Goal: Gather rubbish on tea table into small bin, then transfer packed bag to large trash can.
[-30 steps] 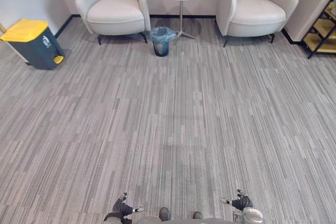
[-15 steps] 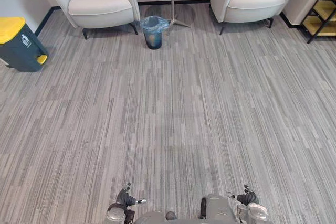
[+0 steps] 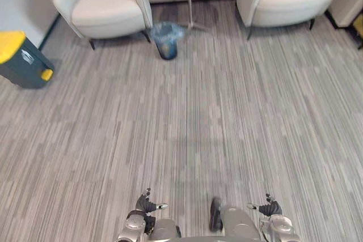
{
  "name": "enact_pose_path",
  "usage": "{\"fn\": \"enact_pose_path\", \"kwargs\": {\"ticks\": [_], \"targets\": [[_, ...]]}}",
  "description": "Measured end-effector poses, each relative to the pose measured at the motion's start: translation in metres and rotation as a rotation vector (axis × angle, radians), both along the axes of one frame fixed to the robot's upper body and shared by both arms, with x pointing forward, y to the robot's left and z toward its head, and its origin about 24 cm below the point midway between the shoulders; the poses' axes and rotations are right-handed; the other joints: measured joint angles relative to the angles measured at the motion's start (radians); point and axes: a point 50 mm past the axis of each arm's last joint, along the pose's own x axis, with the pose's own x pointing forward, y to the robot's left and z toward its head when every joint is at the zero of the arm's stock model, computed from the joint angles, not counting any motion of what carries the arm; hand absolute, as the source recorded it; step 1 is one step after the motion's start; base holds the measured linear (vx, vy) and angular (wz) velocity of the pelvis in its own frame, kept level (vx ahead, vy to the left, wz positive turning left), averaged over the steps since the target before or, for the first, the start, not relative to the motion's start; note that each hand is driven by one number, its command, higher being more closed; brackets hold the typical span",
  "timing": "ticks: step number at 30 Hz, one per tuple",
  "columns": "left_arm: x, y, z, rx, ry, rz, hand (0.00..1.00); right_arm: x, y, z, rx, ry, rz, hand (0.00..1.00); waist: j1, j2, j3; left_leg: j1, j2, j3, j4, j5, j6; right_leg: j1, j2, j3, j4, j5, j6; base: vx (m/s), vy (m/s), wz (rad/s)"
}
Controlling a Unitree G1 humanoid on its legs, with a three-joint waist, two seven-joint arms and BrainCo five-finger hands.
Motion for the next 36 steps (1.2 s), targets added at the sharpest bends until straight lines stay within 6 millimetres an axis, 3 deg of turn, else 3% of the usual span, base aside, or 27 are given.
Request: {"fn": "enact_pose_path", "kwargs": {"ticks": [1, 3, 5, 6, 8, 9, 10, 13, 15, 16, 17, 18, 19, 20, 21, 22, 24, 26, 27, 28, 29, 30, 32, 33, 34, 35, 36], "targets": [[0.002, 0.000, 0.001, -0.011, -0.008, 0.026, 0.00, 0.001, 0.000, 0.001, 0.002, -0.008, -0.017, 0.00, 0.010, -0.003, 0.002, -0.070, 0.019, 0.023, 0.007, -0.018, 0.007, 0.046, 0.002, 0.011, -0.043, 0.000, 0.000, 0.33, -0.064, -0.16], [0.005, 0.003, 0.003, -0.015, -0.028, 0.053, 0.00, 0.005, -0.003, 0.002, -0.001, -0.018, -0.044, 0.00, 0.019, 0.006, 0.005, -0.166, 0.008, 0.025, -0.063, -0.058, -0.003, 0.108, 0.000, 0.028, -0.102, 0.003, 0.004, 0.33, 0.008, -0.25], [0.008, 0.004, 0.004, -0.011, -0.039, 0.054, 0.00, 0.007, -0.002, 0.002, 0.010, -0.021, -0.060, 0.00, 0.040, 0.002, 0.007, -0.210, -0.030, 0.048, -0.249, -0.066, -0.007, 0.153, -0.023, 0.050, -0.132, -0.007, 0.027, 0.35, 0.111, -0.35], [0.009, 0.003, 0.006, -0.013, -0.055, 0.050, 0.00, 0.006, -0.003, 0.001, 0.012, -0.016, -0.067, 0.00, 0.043, -0.004, 0.010, -0.219, -0.098, 0.041, -0.472, -0.054, -0.020, 0.188, -0.054, 0.060, -0.147, -0.027, 0.058, 0.45, 0.199, -0.22], [0.009, 0.001, 0.006, -0.018, -0.061, 0.047, 0.00, 0.004, -0.006, 0.002, 0.006, -0.015, -0.073, 0.00, 0.043, 0.002, 0.006, -0.205, -0.151, 0.012, -0.733, 0.006, -0.060, 0.202, -0.069, 0.075, -0.152, -0.061, 0.089, 0.41, 0.227, -0.26], [0.004, 0.001, 0.004, -0.020, -0.050, 0.053, 0.00, 0.003, -0.006, 0.001, 0.007, -0.011, -0.072, 0.00, 0.049, 0.013, 0.001, -0.203, -0.160, -0.021, -0.823, 0.097, -0.023, 0.217, -0.061, 0.097, -0.149, -0.097, 0.108, 0.47, 0.261, -0.46], [0.005, 0.006, 0.005, -0.008, -0.052, 0.056, 0.00, 0.004, 0.004, -0.001, 0.028, -0.007, -0.059, 0.00, 0.064, -0.009, -0.010, -0.202, -0.182, -0.025, -0.795, 0.140, 0.031, 0.230, -0.081, 0.121, -0.143, -0.119, 0.124, 0.49, 0.242, -0.45], [0.011, 0.018, 0.009, 0.026, -0.070, 0.050, 0.00, 0.001, 0.014, -0.004, 0.052, 0.002, -0.055, 0.00, 0.070, -0.076, -0.031, -0.253, -0.222, -0.004, -0.653, 0.016, 0.080, 0.201, -0.141, 0.174, -0.044, -0.152, 0.150, 0.45, 0.158, -0.09], [0.010, 0.019, 0.009, 0.028, -0.065, 0.050, 0.00, 0.001, 0.013, -0.004, 0.050, 0.002, -0.056, 0.00, 0.074, -0.081, -0.034, -0.203, -0.235, 0.014, -0.628, -0.044, 0.102, 0.127, -0.160, 0.250, 0.180, -0.147, 0.159, 0.63, 0.261, -0.16], [0.006, 0.020, 0.006, 0.033, -0.045, 0.046, 0.00, 0.001, 0.016, -0.005, 0.058, 0.001, -0.051, 0.00, 0.067, -0.090, -0.039, -0.150, -0.251, 0.026, -0.639, -0.076, 0.107, 0.064, -0.181, 0.289, 0.374, -0.122, 0.285, 0.61, 0.199, -0.08], [0.003, 0.022, 0.005, 0.043, -0.027, 0.033, 0.00, 0.000, 0.018, -0.006, 0.064, 0.003, -0.047, 0.00, 0.063, -0.093, -0.041, -0.095, -0.262, 0.025, -0.646, -0.107, 0.117, 0.003, -0.176, 0.312, 0.557, -0.117, 0.356, 0.52, 0.114, -0.03], [0.002, 0.023, 0.004, 0.047, -0.021, 0.032, 0.00, 0.000, 0.020, -0.006, 0.066, 0.006, -0.046, 0.00, 0.066, -0.093, -0.040, -0.067, -0.266, 0.024, -0.652, -0.119, 0.121, -0.029, -0.171, 0.310, 0.630, -0.123, 0.351, 0.50, 0.067, 0.00], [0.000, 0.022, 0.003, 0.048, -0.008, 0.019, 0.00, -0.001, 0.021, -0.007, 0.073, 0.013, -0.038, 0.00, 0.066, -0.093, -0.040, -0.001, -0.273, 0.023, -0.686, -0.128, 0.125, -0.089, -0.173, 0.283, 0.730, -0.146, 0.300, 0.48, 0.022, -0.04], [-0.001, 0.020, 0.002, 0.048, -0.001, 0.007, 0.00, -0.001, 0.021, -0.007, 0.076, 0.016, -0.023, 0.00, 0.064, -0.084, -0.038, 0.073, -0.274, 0.019, -0.743, -0.128, 0.125, -0.142, -0.171, 0.216, 0.760, -0.184, 0.223, 0.47, 0.002, -0.04], [-0.001, 0.020, 0.002, 0.048, 0.001, 0.006, 0.00, -0.001, 0.021, -0.007, 0.074, 0.016, -0.017, 0.00, 0.063, -0.077, -0.038, 0.103, -0.270, 0.017, -0.770, -0.128, 0.125, -0.162, -0.169, 0.181, 0.751, -0.200, 0.193, 0.47, -0.038, -0.03], [-0.004, 0.018, 0.000, 0.044, 0.015, 0.009, 0.00, 0.001, 0.019, -0.005, 0.068, 0.002, -0.017, 0.00, 0.055, -0.060, -0.037, 0.166, -0.252, 0.016, -0.810, -0.128, 0.124, -0.207, -0.161, 0.104, 0.692, -0.229, 0.141, 0.46, -0.071, 0.02], [-0.006, 0.015, -0.001, 0.034, 0.022, 0.014, 0.00, 0.006, 0.013, -0.002, 0.044, -0.011, -0.002, 0.00, 0.036, -0.038, -0.031, 0.219, -0.217, 0.016, -0.820, -0.128, 0.124, -0.280, -0.133, 0.053, 0.551, -0.237, 0.122, 0.54, -0.134, 0.11], [-0.007, 0.012, -0.001, 0.028, 0.024, 0.013, 0.00, 0.005, 0.006, 0.000, 0.026, -0.013, 0.000, 0.00, 0.032, -0.031, -0.029, 0.260, -0.187, 0.012, -0.822, -0.132, 0.110, -0.336, -0.109, 0.053, 0.344, -0.156, 0.114, 0.42, -0.148, 0.30], [-0.012, 0.015, -0.003, 0.035, 0.037, 0.013, 0.00, -0.010, 0.008, -0.006, 0.032, 0.031, -0.002, 0.00, 0.028, -0.061, -0.042, 0.296, -0.195, -0.016, -0.822, -0.148, 0.027, -0.325, -0.104, 0.069, 0.155, 0.151, 0.077, 0.54, -0.203, 0.31], [-0.016, 0.009, -0.005, 0.017, 0.053, 0.018, 0.00, -0.014, 0.006, -0.007, 0.029, 0.047, -0.008, 0.00, 0.035, -0.030, -0.050, 0.311, -0.156, -0.033, -0.816, -0.161, 0.006, -0.323, -0.083, 0.060, 0.190, 0.136, 0.017, 0.64, -0.242, 0.23], [-0.018, 0.007, -0.006, 0.008, 0.060, 0.019, 0.00, -0.014, 0.005, -0.007, 0.025, 0.048, -0.008, 0.00, 0.040, -0.018, -0.061, 0.305, -0.139, -0.039, -0.809, -0.152, -0.009, -0.321, -0.066, 0.056, 0.190, 0.120, 0.010, 0.54, -0.226, -0.03], [-0.018, 0.003, -0.007, -0.001, 0.060, 0.019, 0.00, -0.012, 0.000, -0.005, 0.013, 0.044, -0.006, 0.00, 0.037, -0.009, -0.068, 0.297, -0.121, -0.054, -0.789, -0.121, -0.055, -0.309, -0.051, 0.045, 0.181, 0.093, 0.001, 0.49, -0.234, 0.11], [-0.012, -0.004, -0.006, -0.017, 0.048, 0.015, 0.00, -0.014, 0.000, -0.006, 0.015, 0.052, -0.008, 0.00, 0.029, 0.003, -0.063, 0.243, -0.089, -0.094, -0.656, -0.063, -0.111, -0.244, -0.033, 0.014, 0.131, 0.071, -0.010, 0.46, -0.243, 0.37], [-0.010, -0.008, -0.006, -0.032, 0.041, 0.022, 0.00, -0.021, 0.000, -0.009, 0.018, 0.077, -0.014, 0.00, 0.020, 0.005, -0.055, 0.183, -0.063, -0.131, -0.473, -0.002, -0.148, -0.148, -0.021, -0.011, 0.056, 0.070, -0.013, 0.33, -0.161, 0.49], [-0.011, -0.011, -0.006, -0.042, 0.041, 0.027, 0.00, -0.024, 0.000, -0.010, 0.019, 0.087, -0.016, 0.00, 0.023, 0.003, -0.054, 0.141, -0.042, -0.128, -0.332, 0.003, -0.159, -0.076, -0.011, -0.018, 0.005, 0.068, -0.016, 0.38, -0.153, 0.39], [-0.012, -0.013, -0.006, -0.060, 0.035, 0.060, 0.00, -0.027, 0.004, -0.011, 0.029, 0.091, -0.021, 0.00, 0.038, 0.000, -0.049, 0.082, -0.017, -0.100, -0.183, -0.025, -0.118, 0.004, 0.003, -0.016, -0.047, 0.055, -0.026, 0.28, -0.102, 0.14], [-0.011, -0.014, -0.006, -0.063, 0.030, 0.061, 0.00, -0.031, 0.003, -0.012, 0.028, 0.099, -0.026, 0.00, 0.039, -0.001, -0.049, 0.049, -0.009, -0.083, -0.135, -0.041, -0.091, 0.038, 0.009, -0.016, -0.071, 0.049, -0.030, 0.31, -0.111, 0.00]]}}
